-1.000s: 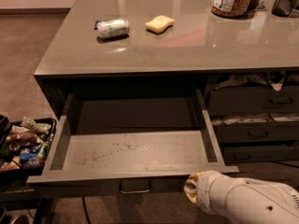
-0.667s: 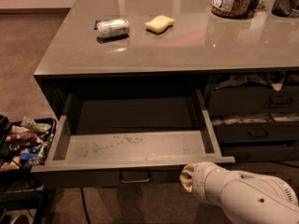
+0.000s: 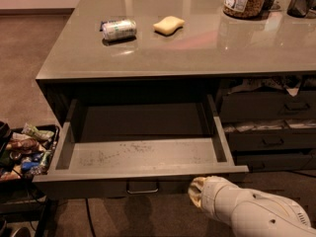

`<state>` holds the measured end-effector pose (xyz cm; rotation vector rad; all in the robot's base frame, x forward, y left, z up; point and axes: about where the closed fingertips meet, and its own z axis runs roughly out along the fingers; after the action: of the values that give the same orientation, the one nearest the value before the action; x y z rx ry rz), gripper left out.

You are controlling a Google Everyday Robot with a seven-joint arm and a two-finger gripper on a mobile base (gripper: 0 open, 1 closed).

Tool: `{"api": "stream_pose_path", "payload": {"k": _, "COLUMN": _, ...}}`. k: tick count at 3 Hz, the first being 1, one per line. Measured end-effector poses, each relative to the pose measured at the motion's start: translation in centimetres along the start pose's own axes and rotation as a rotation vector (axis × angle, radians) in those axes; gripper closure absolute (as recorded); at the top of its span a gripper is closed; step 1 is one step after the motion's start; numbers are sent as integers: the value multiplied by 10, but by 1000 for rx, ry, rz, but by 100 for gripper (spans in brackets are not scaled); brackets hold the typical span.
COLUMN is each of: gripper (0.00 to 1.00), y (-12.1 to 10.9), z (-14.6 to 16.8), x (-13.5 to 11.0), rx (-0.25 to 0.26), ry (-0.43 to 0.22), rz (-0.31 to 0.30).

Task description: Close top drawer

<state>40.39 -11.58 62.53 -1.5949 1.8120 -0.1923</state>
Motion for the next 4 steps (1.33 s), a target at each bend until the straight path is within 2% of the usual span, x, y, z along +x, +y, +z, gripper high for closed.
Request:
{"api": "stream_pose_path", "payload": {"k": 2, "gripper": 100, "y": -27, "z": 24, "x": 0, "rx": 148, "ry": -62, "rz": -9}}
{"api": "stream_pose_path", "payload": {"k": 3, "gripper": 100, "y": -42, "z": 30, "x": -2, "rx": 198, "ry": -72, "rz": -23}}
{"api": "stream_pose_path", "payload": {"k": 4, "gripper": 100, "y": -53, "z": 40, "x": -6, "rx": 224, "ry": -84, "rz": -32}}
